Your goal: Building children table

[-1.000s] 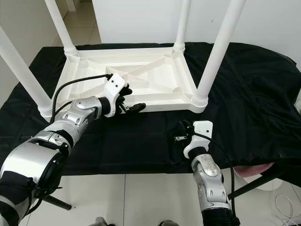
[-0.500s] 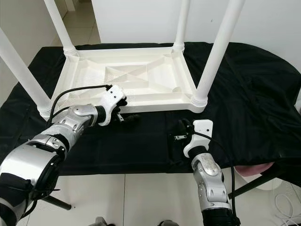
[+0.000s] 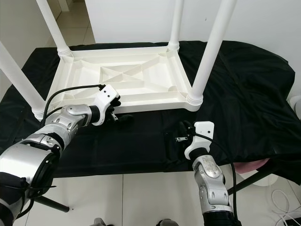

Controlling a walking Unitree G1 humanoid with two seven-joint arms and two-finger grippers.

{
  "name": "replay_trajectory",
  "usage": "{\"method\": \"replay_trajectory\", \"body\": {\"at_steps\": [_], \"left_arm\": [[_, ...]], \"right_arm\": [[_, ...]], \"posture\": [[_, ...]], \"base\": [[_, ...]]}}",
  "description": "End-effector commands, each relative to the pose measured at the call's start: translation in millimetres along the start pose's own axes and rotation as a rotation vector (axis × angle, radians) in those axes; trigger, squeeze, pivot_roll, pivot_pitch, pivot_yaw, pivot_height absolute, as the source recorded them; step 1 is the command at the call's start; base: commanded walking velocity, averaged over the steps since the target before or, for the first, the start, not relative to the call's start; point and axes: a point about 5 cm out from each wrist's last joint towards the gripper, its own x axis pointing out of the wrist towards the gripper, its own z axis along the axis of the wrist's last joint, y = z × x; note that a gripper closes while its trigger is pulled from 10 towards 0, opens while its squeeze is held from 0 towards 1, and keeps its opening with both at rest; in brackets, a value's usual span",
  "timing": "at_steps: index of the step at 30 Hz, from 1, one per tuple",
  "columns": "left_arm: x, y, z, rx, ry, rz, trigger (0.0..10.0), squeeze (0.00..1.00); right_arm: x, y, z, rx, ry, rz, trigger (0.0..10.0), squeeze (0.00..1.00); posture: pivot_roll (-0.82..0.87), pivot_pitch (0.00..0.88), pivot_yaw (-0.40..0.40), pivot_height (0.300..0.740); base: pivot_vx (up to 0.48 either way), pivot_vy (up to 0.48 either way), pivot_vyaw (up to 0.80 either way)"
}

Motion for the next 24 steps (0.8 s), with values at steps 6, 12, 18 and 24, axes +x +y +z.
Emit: {"method": "replay_trajectory", "body": {"at_steps": [6, 12, 18, 24], "left_arm": [[-6.8, 15.1, -20, -0.021, 0.102, 0.313, 10.0, 0.0], [-6.4, 9.9, -31, 0.022, 0.166, 0.302, 10.0, 0.0], [-0.4, -10.1, -44, 0.089, 0.214, 0.118, 10.0, 0.0], [2.1, -24.9, -44, 0.151, 0.188, -0.083, 10.0, 0.0]], "right_arm": [[-0.3, 2.3, -2, 0.007, 0.019, 0.006, 10.0, 0.0], [-0.4, 2.7, -2, 0.004, 0.02, 0.008, 10.0, 0.0], [-1.2, -2.5, -1, -0.007, 0.021, -0.006, 10.0, 0.0], [1.3, -3.9, 0, -0.01, 0.016, -0.011, 10.0, 0.0]], "posture": [[-0.18, 0.09, 0.064, 0.74], [-0.18, 0.091, 0.066, 0.74], [-0.18, 0.096, 0.069, 0.74], [-0.17, 0.089, 0.074, 0.74]], "base": [[0.0, 0.0, 0.0], [0.0, 0.0, 0.0], [0.0, 0.0, 0.0], [0.0, 0.0, 0.0]]}}
